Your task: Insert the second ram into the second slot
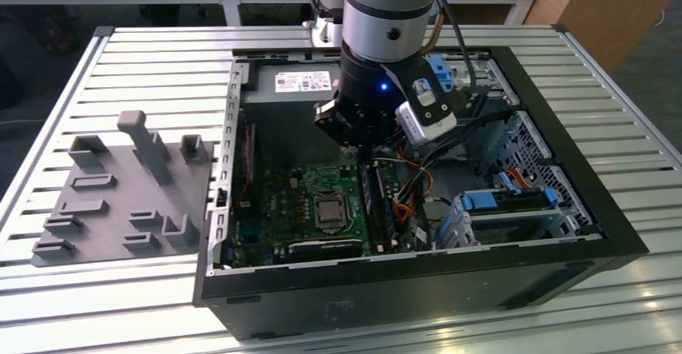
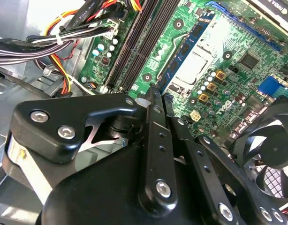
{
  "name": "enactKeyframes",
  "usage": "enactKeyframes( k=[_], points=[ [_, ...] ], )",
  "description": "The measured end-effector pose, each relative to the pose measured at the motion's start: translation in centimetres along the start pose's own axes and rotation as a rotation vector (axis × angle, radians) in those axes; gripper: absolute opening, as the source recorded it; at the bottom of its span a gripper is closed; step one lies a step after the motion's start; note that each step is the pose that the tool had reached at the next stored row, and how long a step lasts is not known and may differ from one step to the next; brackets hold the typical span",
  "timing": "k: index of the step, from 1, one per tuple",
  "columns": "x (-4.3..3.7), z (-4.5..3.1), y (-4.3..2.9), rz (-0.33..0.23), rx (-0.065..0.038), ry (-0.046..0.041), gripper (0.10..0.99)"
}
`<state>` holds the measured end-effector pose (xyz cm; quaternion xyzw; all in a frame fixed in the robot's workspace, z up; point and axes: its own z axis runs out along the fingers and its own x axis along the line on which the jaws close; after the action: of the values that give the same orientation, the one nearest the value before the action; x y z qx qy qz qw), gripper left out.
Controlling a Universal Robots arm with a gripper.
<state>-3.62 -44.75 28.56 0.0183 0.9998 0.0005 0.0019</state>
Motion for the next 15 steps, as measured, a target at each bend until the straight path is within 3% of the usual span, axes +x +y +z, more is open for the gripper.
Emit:
enactKeyframes(
  k=[15],
  points=[
    [0.0, 0.3, 0.0, 0.0, 0.0, 0.0, 0.137]
  ],
)
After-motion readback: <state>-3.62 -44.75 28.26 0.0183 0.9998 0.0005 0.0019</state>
